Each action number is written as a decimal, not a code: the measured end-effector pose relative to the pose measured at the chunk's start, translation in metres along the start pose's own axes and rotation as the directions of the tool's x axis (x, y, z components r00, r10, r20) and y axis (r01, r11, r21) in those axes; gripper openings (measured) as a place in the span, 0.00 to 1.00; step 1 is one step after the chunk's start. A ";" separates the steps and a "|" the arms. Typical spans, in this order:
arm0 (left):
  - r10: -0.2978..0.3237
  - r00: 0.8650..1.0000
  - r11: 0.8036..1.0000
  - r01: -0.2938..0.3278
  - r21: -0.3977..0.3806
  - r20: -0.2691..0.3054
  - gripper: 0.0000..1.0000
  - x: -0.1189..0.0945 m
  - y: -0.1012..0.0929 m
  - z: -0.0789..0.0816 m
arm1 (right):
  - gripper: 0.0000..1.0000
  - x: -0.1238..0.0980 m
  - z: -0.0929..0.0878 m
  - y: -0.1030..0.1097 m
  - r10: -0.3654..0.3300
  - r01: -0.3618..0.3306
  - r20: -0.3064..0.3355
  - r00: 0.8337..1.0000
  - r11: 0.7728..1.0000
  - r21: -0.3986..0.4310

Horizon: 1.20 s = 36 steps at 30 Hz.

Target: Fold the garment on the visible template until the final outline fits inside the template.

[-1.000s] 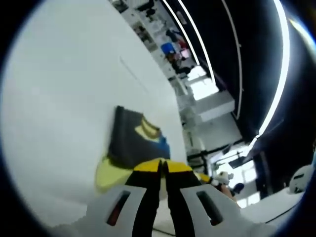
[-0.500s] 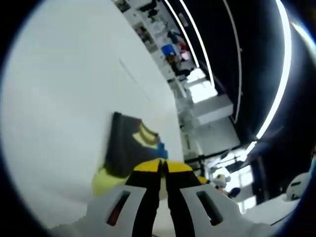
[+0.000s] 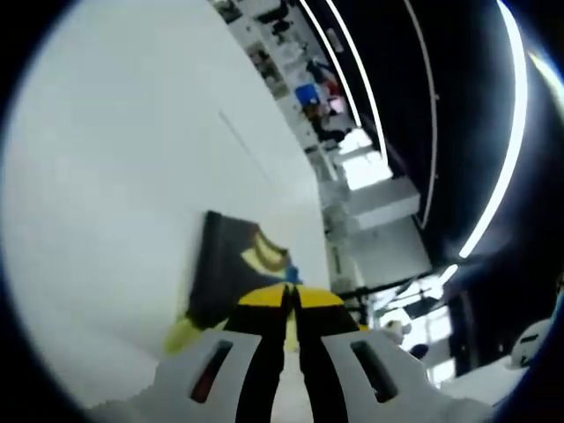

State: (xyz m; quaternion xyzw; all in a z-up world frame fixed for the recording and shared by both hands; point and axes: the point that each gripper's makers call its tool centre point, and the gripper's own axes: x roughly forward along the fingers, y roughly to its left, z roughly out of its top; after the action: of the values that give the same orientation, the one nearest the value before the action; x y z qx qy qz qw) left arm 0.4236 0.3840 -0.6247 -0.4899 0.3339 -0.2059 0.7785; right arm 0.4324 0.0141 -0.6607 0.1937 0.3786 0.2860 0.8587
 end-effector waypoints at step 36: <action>0.010 1.000 1.000 -0.010 0.003 -0.007 0.00 -0.002 -0.001 -0.001 | 0.04 0.081 -0.082 0.008 -0.023 -0.033 -0.246 0.969 0.975 -0.220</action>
State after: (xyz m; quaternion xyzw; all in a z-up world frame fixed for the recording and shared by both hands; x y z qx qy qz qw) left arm 0.4210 0.3843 -0.6234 -0.4862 0.3390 -0.2041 0.7791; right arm 0.4119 0.0814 -0.7525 0.0602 0.4476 0.3507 0.8204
